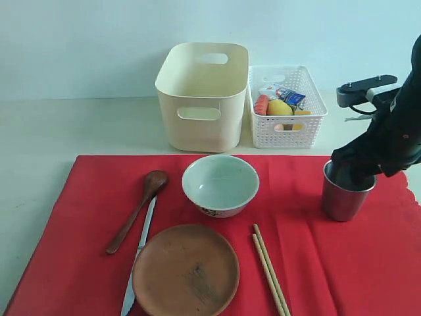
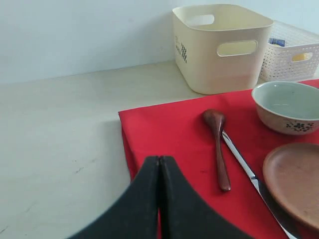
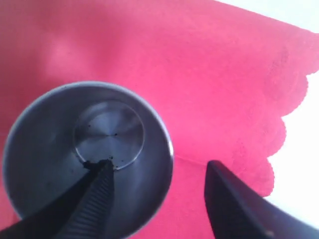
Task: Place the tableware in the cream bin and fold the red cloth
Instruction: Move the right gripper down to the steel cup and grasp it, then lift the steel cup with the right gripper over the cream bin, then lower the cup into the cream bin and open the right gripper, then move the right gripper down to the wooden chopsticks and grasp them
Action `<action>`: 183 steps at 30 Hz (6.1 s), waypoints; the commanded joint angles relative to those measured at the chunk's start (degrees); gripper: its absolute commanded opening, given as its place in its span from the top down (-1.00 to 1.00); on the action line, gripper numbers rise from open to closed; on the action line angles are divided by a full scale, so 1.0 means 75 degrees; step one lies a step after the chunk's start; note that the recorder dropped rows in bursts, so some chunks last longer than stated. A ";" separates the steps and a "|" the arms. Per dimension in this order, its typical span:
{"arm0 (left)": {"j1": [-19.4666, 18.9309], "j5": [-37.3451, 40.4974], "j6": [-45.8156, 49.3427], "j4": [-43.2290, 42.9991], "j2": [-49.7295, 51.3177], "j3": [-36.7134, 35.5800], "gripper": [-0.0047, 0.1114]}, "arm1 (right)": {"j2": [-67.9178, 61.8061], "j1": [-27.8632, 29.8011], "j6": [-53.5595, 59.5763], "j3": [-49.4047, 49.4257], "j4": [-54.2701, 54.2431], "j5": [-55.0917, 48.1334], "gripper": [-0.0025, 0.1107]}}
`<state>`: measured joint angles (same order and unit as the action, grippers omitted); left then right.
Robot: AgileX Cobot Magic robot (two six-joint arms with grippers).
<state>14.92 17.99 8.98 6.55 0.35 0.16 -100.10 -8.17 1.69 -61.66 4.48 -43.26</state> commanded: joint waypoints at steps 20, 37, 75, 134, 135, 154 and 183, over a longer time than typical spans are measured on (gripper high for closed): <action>-0.0025 -0.0052 0.0004 -0.0005 -0.0046 -0.0022 0.92 | -0.0555 0.0076 0.0169 -0.0217 -0.0399 0.0396 0.96; -0.0025 -0.0052 0.0004 -0.0005 -0.0046 -0.0022 0.92 | 0.0868 0.0061 0.3510 -0.1109 -0.5346 0.0024 0.96; -0.0025 -0.0052 -0.0014 -0.0005 -0.0046 -0.0022 0.92 | -0.5825 -0.0871 0.3539 -1.0267 -0.4499 -0.1212 0.96; -0.0025 -0.0052 0.0001 -0.0005 -0.0046 -0.0022 0.92 | -0.2852 -0.1580 0.1210 -0.8625 -0.2003 -0.3560 0.40; -0.0025 -0.0052 0.0001 -0.0005 -0.0046 -0.0022 0.92 | -0.2758 -0.1666 0.1225 -0.8439 -0.2003 -0.3560 0.40; -0.0025 -0.0052 0.0001 -0.0005 -0.0046 -0.0022 0.92 | -0.1216 -0.2716 0.1304 -0.4910 -0.1815 -0.3212 0.40; -0.0025 -0.0052 0.0001 -0.0005 -0.0046 -0.0022 0.92 | 0.2304 -0.3059 0.0543 0.1550 -0.1664 -0.1056 0.42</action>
<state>14.92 17.99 8.98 6.55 0.35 0.16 -83.30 -29.60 6.21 -50.88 -7.79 -51.86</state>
